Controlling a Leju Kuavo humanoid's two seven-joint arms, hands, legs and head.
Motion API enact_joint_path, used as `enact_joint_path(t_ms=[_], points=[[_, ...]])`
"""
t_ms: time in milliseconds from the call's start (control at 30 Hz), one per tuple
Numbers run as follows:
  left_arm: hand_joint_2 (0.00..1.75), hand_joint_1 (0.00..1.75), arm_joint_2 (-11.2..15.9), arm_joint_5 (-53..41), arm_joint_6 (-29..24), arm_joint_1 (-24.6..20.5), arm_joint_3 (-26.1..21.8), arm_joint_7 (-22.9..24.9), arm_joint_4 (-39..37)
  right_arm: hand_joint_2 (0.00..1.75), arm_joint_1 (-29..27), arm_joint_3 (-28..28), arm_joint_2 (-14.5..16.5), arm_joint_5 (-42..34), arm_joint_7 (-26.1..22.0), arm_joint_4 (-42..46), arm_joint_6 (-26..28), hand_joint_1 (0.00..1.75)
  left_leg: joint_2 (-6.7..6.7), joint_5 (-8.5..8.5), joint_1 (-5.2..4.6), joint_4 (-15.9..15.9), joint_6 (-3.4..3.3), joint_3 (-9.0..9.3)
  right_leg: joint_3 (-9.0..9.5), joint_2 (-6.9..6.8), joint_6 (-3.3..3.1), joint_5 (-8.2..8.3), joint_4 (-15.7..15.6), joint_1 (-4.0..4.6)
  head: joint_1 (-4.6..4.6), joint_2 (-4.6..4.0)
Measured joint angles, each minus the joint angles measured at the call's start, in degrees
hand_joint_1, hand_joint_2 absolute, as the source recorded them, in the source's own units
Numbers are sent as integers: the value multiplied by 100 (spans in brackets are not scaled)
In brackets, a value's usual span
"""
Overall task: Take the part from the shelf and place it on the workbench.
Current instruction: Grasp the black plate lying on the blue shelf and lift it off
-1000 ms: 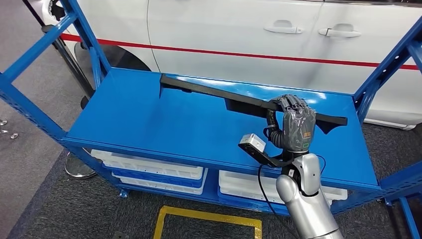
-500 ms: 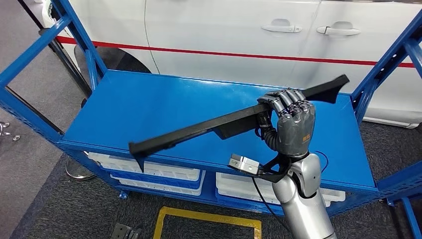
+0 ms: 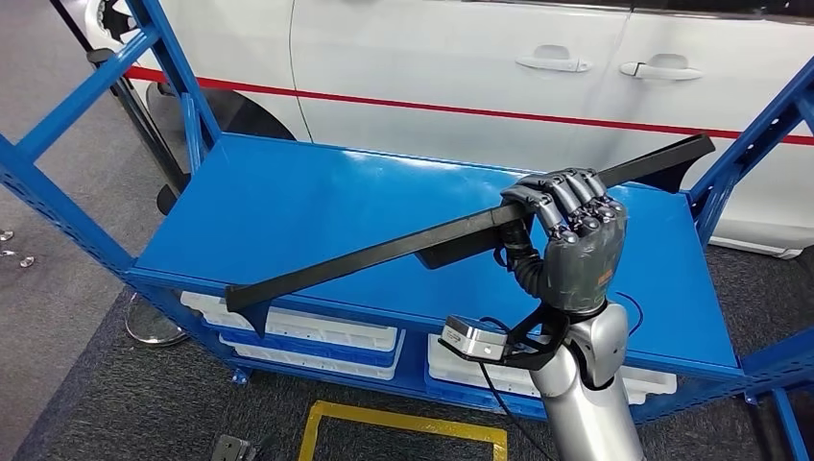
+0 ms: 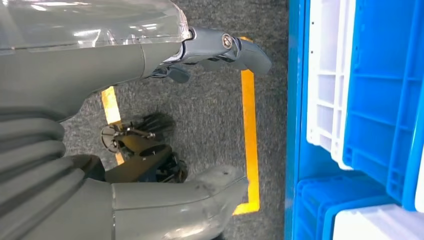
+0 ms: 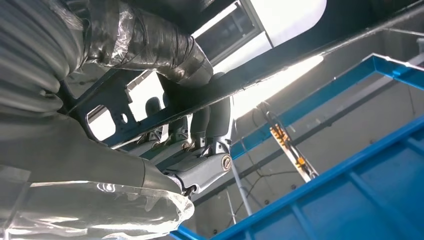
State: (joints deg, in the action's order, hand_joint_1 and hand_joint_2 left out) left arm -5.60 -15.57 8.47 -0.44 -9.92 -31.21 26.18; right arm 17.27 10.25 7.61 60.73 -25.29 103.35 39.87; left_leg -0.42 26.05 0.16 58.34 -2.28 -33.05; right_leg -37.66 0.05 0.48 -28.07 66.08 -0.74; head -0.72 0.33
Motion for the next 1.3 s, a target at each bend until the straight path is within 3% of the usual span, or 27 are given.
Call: enact_joint_path(t_ms=[67,167,233,333,367,400,433,533,600,667,733,767,833,900,933,967,1000,1067,1200,1233,1300], points=[[175,0,1,1,-3,-13,0,-10,-34,175,2,0,24,-3,-3,35,0,175,-3,36,-21,50,48,-18,241,3,-37,153,-508,14,-2,0],[175,0,8,6,-6,-30,0,-23,-79,175,2,-2,46,-4,-3,56,0,175,0,55,-28,64,132,-35,264,20,-95,159,-601,25,-1,0],[175,0,20,17,-5,-49,0,-41,-110,175,4,-2,69,-2,-2,59,0,175,4,183,-15,218,197,-96,279,16,-144,179,-639,8,-2,0],[175,0,28,-3,-19,-80,7,-56,-170,175,3,-2,103,-4,-2,61,0,175,7,667,18,1146,277,-519,285,-2,-195,180,-654,5,-3,0],[175,0,28,-35,-48,-82,19,-46,-189,175,0,-2,107,-5,-4,61,0,175,8,758,27,1434,291,-661,285,-5,-203,177,-653,8,-3,0],[175,0,28,-78,-96,-81,38,-29,-203,175,-4,-2,110,-6,-7,61,0,175,8,740,31,1545,296,-725,286,-4,-205,175,-651,10,-3,0],[175,0,28,-125,-152,-82,63,-8,-213,175,-6,-2,114,-6,-11,61,0,175,8,616,34,1443,291,-688,289,-1,-204,172,-648,10,-3,0],[175,0,30,-226,-288,-102,133,54,-225,175,-6,-2,138,-1,-27,61,0,175,7,88,23,404,225,-217,307,11,-176,156,-637,16,-2,0],[175,0,31,-227,-314,-118,163,92,-236,175,-9,-2,154,2,-43,62,0,175,2,13,-7,51,176,-55,301,12,-130,158,-641,22,-2,0],[175,0,29,-162,-297,-125,177,152,-257,175,-23,-2,170,-6,-68,74,0,175,-3,2,-11,10,125,-38,300,13,-69,167,-657,24,-1,0],[175,0,25,-98,-275,-132,176,197,-275,175,-38,-2,187,-16,-95,106,0,175,7,-40,16,-68,55,2,262,11,-19,77,-544,24,1,0],[175,0,23,-84,-272,-143,176,210,-282,175,-44,-2,192,-24,-102,124,1,175,13,-58,31,-104,21,23,177,10,-1,-49,-348,24,1,0],[175,0,21,-87,-293,-170,174,256,-310,175,-78,-2,197,-70,-104,141,1,175,21,-61,28,-114,-11,32,-144,8,22,-392,326,11,1,0],[175,0,20,-99,-348,-189,173,347,-353,175,-147,2,196,-116,-103,142,0,175,20,-53,26,-105,-18,33,-409,5,43,-534,837,-3,1,0],[175,0,18,-103,-375,-193,173,402,-374,175,-177,10,196,-123,-103,143,0,175,17,-46,27,-93,-14,33,-410,3,48,-449,817,-10,1,0],[175,0,16,-103,-395,-199,173,459,-393,175,-195,22,196,-121,-102,147,0,175,15,-33,30,-73,-3,34,-303,0,49,-277,588,-18,1,0],[175,0,13,-102,-408,-207,173,516,-409,175,-202,38,196,-120,-98,156,0,175,12,-12,33,-43,15,33,-127,-2,47,-76,227,-26,1,0],[175,0,8,-93,-416,-241,173,616,-441,175,-204,72,197,-116,-81,181,0,175,7,39,11,33,72,7,170,0,21,143,-389,-22,-1,0],[175,0,-29,-66,-428,-288,173,730,-493,175,-220,104,198,-120,-66,203,0,175,4,68,3,89,172,-24,224,16,-90,177,-568,-6,-2,0],[175,0,-42,-67,-427,-292,173,750,-504,175,-219,110,198,-123,-66,205,0,175,6,134,9,155,198,-47,224,12,-126,194,-580,-12,-3,0],[175,0,-66,-76,-423,-303,175,793,-517,175,-218,128,198,-123,-66,212,0,175,11,463,24,605,251,-223,217,-4,-177,222,-598,-22,-3,0]])
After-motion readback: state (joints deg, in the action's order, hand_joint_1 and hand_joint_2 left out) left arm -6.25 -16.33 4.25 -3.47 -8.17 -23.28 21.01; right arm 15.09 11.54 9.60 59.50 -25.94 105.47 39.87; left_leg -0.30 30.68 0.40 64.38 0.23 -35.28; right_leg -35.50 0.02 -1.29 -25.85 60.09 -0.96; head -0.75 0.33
